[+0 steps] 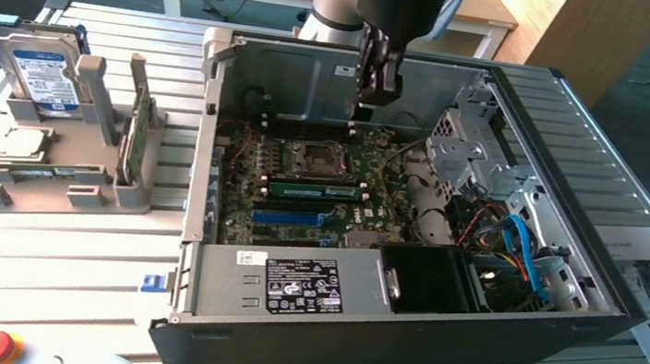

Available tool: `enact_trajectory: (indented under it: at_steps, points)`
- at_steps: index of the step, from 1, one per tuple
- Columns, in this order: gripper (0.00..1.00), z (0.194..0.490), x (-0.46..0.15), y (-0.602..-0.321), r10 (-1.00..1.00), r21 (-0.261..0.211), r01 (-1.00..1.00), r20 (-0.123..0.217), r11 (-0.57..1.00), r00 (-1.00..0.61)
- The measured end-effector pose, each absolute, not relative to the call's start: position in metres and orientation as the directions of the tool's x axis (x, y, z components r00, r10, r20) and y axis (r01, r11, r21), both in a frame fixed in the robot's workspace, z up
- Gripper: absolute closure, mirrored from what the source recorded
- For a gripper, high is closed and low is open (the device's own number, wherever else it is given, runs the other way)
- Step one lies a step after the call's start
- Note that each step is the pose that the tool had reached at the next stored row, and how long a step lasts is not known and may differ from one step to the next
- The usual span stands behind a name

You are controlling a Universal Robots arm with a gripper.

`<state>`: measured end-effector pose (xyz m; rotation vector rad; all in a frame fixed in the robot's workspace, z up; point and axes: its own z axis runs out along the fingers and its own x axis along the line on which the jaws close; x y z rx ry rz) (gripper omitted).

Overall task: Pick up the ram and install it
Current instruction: 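Insert the ram into the slot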

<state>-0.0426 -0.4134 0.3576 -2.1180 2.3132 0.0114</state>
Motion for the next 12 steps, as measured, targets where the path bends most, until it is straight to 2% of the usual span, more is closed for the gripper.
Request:
enact_trajectory:
  at_steps: [12]
  points:
    - [0.89,0.3576,-0.0420,-0.4134,-0.997,0.002,-0.997,-0.009,0.079,-0.079]
